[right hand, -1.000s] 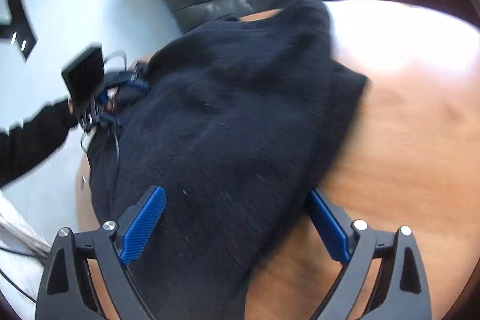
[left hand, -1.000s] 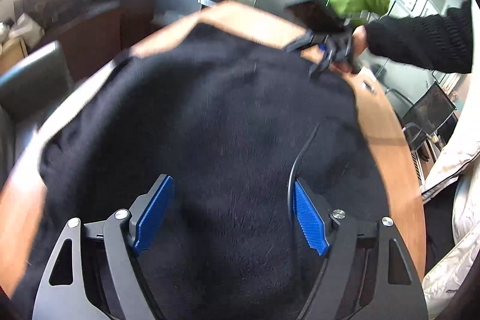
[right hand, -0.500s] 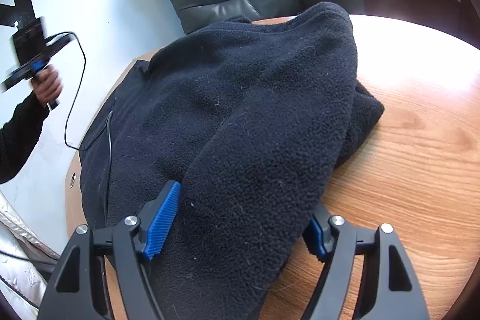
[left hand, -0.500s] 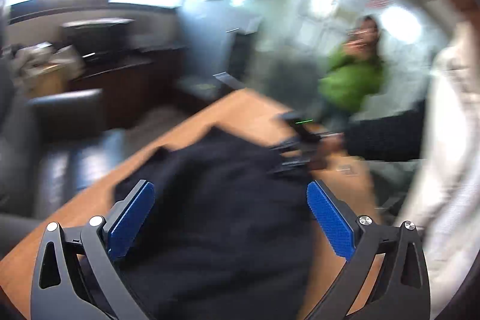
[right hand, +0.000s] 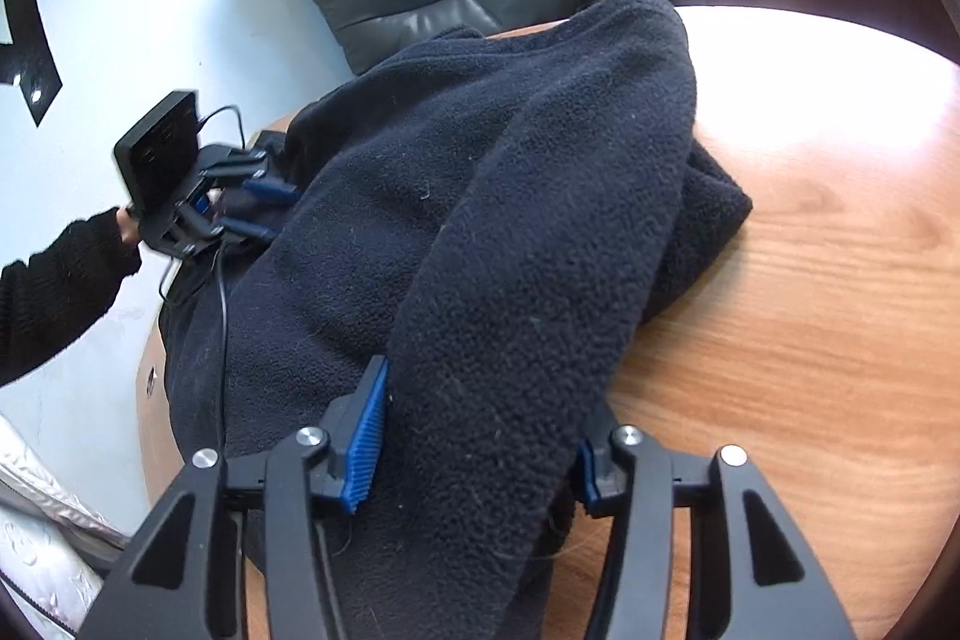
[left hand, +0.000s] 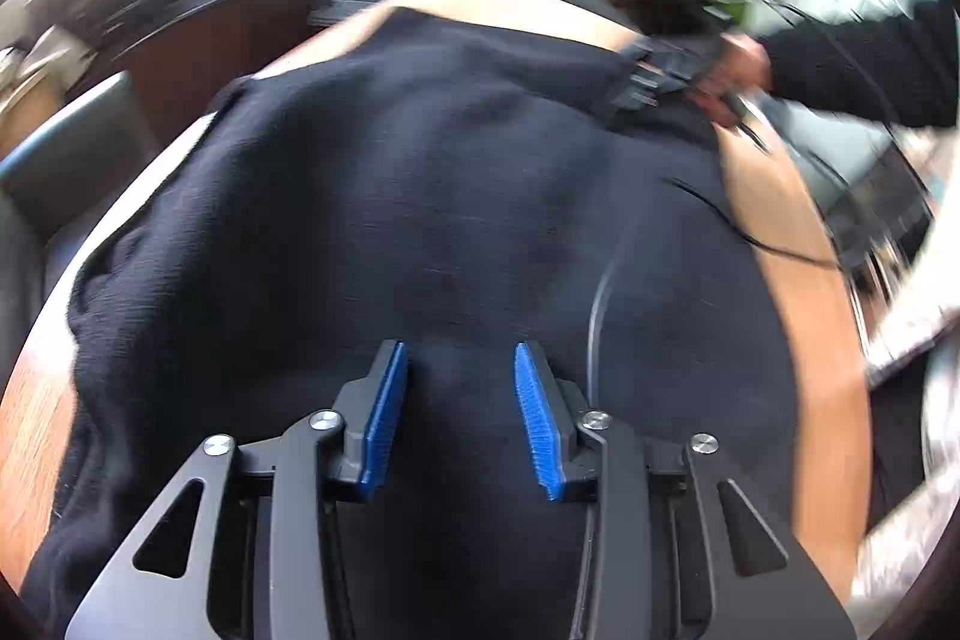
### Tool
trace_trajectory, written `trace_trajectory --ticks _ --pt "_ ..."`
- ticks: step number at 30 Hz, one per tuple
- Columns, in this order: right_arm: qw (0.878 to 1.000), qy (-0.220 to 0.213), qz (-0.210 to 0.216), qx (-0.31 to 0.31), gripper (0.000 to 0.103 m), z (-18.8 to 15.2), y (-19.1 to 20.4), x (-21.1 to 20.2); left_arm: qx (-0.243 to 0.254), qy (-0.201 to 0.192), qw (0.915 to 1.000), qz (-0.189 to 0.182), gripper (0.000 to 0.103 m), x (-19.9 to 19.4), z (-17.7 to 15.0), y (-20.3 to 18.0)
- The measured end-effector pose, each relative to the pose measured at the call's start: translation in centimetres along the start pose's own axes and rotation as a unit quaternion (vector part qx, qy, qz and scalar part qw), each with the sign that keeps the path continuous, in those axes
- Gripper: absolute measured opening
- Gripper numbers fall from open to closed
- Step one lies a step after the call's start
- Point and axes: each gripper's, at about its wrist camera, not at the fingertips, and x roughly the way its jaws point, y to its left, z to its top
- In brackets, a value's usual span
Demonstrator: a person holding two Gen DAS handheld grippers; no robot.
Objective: Fold clothes
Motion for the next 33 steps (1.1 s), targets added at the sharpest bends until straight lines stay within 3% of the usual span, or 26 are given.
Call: trace_trajectory --ticks 3,5,6,9,12,13,15,18,23,29,33 --pt "1.0 -0.006 -0.002 0.0 0.053 -0.1 -0.3 0.1 0.038 0.024 0.9986 -0.029 0.033 -0.1 -0.3 -3.9" --pt "1.0 -0.007 -0.002 -0.003 0.053 0.0 0.3 0.5 0.037 0.024 0.9981 -0.044 0.034 -0.2 -0.7 -5.1" --pt "1.0 -0.007 -0.002 -0.004 0.053 -0.1 0.3 0.5 0.036 0.024 0.9978 -0.05 0.04 -0.3 -0.9 -5.7" --pt "1.0 -0.004 -0.004 -0.004 0.054 -0.1 0.2 0.3 0.045 0.008 0.9989 -0.01 0.052 -1.0 -1.2 -6.1" --pt "1.0 0.001 0.001 -0.005 0.059 0.0 0.2 0.7 0.065 -0.013 0.9957 0.065 0.084 -2.6 -1.5 -5.1" --pt "1.0 0.003 0.003 -0.006 0.062 0.0 0.2 0.7 0.07 -0.021 0.9931 0.091 0.085 -3.0 -1.6 -4.5" --pt "1.0 0.006 0.005 -0.007 0.064 0.2 0.2 0.8 0.067 -0.016 0.992 0.106 0.086 -2.4 -1.2 -2.3" --pt "1.0 0.007 0.005 0.0 0.063 0.4 0.2 1.0 0.047 -0.005 0.9961 0.074 0.09 -0.4 -1.3 0.0" --pt "1.0 -0.007 -0.025 0.006 0.039 0.2 1.4 1.0 0.03 0.01 0.9981 0.053 0.094 1.8 -1.6 1.0" --pt "0.997 -0.053 -0.059 -0.017 0.033 0.9 5.5 -2.3 0.024 0.016 0.9983 0.052 0.095 3.2 0.1 -0.9" --pt "0.99 -0.023 -0.116 -0.073 0.033 3.0 9.5 -5.7 0.039 0.014 0.9978 0.052 0.095 4.5 2.4 -2.7"
